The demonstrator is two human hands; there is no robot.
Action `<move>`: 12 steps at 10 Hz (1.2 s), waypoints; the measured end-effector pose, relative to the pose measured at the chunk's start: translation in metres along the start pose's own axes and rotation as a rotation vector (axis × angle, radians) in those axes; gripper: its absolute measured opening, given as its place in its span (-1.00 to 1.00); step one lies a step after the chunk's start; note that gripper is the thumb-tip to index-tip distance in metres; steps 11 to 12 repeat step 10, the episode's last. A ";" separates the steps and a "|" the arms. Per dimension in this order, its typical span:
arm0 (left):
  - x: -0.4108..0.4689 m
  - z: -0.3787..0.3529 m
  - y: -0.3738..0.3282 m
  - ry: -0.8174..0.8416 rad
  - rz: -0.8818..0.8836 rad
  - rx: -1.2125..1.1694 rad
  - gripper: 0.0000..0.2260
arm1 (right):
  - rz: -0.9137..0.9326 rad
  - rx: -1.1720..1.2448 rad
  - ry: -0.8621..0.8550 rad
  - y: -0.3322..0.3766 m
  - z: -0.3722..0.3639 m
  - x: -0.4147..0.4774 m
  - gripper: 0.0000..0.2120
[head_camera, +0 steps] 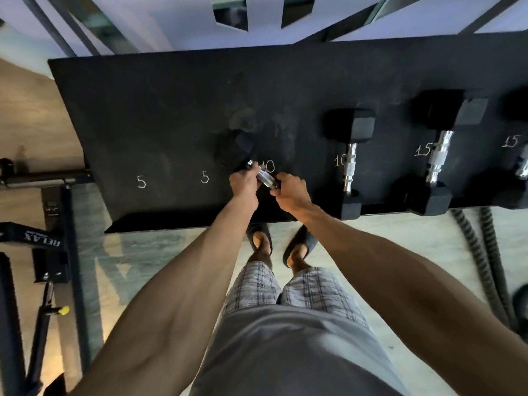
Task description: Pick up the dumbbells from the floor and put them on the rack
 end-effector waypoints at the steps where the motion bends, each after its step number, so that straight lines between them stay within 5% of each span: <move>1: 0.000 -0.009 -0.011 0.017 -0.076 0.121 -0.85 | -0.042 0.096 -0.029 -0.002 -0.001 -0.001 -0.84; 4: -0.011 -0.060 -0.063 0.106 -0.280 0.607 -0.93 | -0.200 0.549 -0.123 0.005 0.006 0.012 -0.85; 8: -0.008 -0.044 -0.039 0.102 -0.260 0.754 -0.84 | -0.187 0.466 -0.001 -0.001 -0.007 -0.004 -0.76; 10: -0.024 -0.034 -0.045 0.059 -0.246 1.188 -0.75 | -0.133 0.309 0.058 0.003 0.012 -0.014 -0.82; 12: -0.024 -0.034 -0.045 0.059 -0.246 1.188 -0.75 | -0.133 0.309 0.058 0.003 0.012 -0.014 -0.82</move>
Point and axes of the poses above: each hand's wrist, its own x-axis towards the middle knuckle, its own z-axis out of the back of the hand, y = z × x, the point moved 7 cm from there along x, towards the middle knuckle, and after that the axes turned 7 degrees about z, right-handed, at the moved point
